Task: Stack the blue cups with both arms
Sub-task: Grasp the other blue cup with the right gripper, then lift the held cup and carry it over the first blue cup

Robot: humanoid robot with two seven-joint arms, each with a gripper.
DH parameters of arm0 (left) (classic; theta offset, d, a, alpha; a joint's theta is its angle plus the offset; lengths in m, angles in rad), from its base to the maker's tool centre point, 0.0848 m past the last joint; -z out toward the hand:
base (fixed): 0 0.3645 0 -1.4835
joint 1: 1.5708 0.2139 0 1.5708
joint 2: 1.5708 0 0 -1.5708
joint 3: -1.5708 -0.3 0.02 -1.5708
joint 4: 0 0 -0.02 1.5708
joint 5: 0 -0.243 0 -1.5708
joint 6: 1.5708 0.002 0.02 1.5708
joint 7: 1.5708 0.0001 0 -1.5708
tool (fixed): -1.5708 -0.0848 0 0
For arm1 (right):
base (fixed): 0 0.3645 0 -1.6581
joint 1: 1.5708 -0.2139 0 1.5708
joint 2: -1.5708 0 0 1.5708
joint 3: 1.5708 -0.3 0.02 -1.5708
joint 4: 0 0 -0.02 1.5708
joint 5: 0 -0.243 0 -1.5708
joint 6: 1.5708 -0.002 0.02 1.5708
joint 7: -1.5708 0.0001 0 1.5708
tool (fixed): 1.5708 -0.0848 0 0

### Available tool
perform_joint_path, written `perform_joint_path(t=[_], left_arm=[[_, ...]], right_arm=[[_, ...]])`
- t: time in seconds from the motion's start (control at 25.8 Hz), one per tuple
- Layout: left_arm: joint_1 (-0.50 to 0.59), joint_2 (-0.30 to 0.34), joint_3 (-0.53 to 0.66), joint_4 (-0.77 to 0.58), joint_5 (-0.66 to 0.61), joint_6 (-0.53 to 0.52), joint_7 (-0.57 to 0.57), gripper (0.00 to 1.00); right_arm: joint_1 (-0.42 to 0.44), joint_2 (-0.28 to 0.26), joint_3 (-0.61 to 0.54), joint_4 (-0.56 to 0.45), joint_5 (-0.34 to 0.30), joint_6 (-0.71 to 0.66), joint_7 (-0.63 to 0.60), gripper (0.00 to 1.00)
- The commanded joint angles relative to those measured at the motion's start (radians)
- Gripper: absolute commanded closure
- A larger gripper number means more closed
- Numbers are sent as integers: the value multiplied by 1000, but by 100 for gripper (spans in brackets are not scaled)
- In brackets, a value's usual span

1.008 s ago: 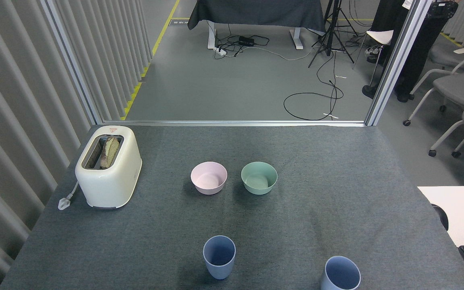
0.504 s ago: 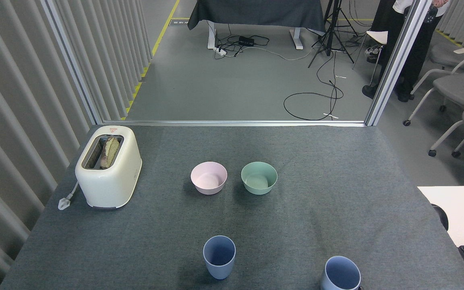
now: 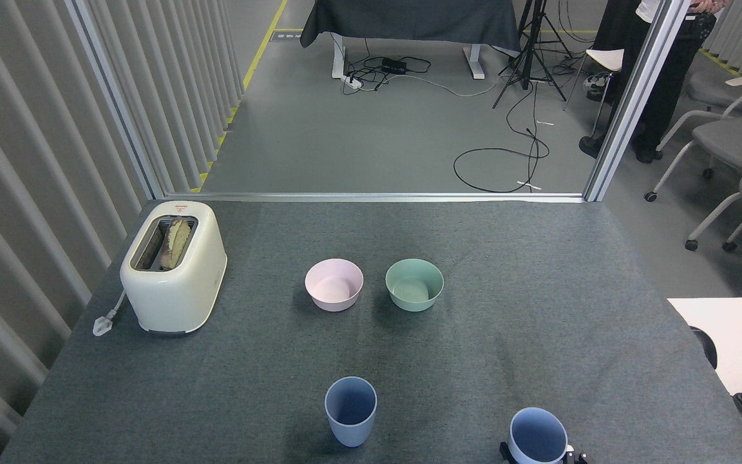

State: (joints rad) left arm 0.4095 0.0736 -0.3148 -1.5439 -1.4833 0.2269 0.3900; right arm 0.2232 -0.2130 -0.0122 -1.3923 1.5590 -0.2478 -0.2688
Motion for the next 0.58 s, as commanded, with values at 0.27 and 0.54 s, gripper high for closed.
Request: perform_joint_path(t=[0.27, 0.54], left_arm=[[-2, 0, 0, 2, 0, 0, 1, 0], [-3, -2, 0, 5, 5, 0, 1, 0]], right_arm=[[-99, 9, 5, -10, 23, 16, -16, 55], [-401, 98, 201, 62, 39, 19, 115, 52]])
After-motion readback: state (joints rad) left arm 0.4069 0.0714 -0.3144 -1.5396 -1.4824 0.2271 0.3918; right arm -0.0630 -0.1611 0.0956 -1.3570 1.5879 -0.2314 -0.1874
